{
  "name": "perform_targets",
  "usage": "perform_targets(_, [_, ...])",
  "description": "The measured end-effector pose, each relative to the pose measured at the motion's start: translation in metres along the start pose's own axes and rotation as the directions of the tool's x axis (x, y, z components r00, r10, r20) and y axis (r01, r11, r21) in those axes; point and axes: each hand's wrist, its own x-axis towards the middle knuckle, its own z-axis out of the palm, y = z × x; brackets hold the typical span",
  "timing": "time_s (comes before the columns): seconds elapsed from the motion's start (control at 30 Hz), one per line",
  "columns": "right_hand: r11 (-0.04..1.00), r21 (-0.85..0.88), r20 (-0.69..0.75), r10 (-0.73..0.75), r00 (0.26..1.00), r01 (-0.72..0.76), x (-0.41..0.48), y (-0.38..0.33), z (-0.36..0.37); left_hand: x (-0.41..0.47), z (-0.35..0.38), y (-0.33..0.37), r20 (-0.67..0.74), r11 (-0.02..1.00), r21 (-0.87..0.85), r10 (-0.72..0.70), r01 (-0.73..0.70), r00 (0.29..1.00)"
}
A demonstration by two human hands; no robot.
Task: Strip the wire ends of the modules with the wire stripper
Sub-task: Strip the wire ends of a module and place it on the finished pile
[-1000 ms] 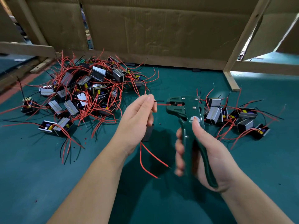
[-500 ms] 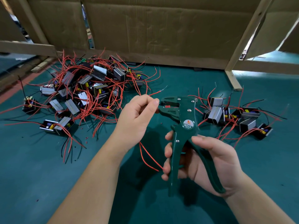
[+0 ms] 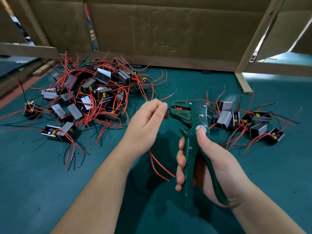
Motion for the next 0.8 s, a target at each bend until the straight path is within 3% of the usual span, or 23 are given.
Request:
perform_targets(0.13, [0.999, 0.019, -0.106, -0.033, 0.994, 0.036, -0.001, 0.003, 0.008, -0.002, 0.003, 0.0, -0.038, 0.995, -0.06, -0.076, 0.074, 0.996])
perform_targets(0.27, [0.997, 0.071, -0.176, -0.011, 0.984, 0.023, 0.004, -0.003, 0.005, -0.003, 0.008, -0.004, -0.01, 0.993, 0.028, -0.115, 0.115, 0.993])
perform_targets(0.47, [0.969, 0.233, 0.081, 0.066, 0.995, -0.083, 0.001, -0.007, -0.003, 0.002, 0.003, -0.008, -0.142, 0.963, -0.155, -0.243, 0.221, 0.959])
perform_targets(0.57, [0.949, 0.227, 0.298, 0.148, 0.943, -0.221, 0.0, 0.001, -0.003, 0.003, 0.005, -0.009, -0.158, 0.956, -0.223, -0.228, 0.19, 0.961])
perform_targets(0.63, [0.954, 0.187, 0.354, 0.155, 0.922, -0.232, 0.0, 0.005, 0.0, 0.004, 0.006, -0.011, -0.153, 0.939, -0.289, -0.239, 0.188, 0.959])
perform_targets(0.73, [0.967, 0.186, 0.325, 0.105, 0.94, -0.172, 0.0, 0.005, 0.0, 0.005, 0.003, -0.014, -0.111, 0.96, -0.184, -0.235, 0.212, 0.966])
perform_targets(0.8, [0.978, 0.188, 0.261, 0.035, 0.965, -0.086, 0.001, 0.004, -0.001, 0.005, 0.0, -0.015, -0.104, 0.992, 0.041, -0.114, 0.119, 0.988])
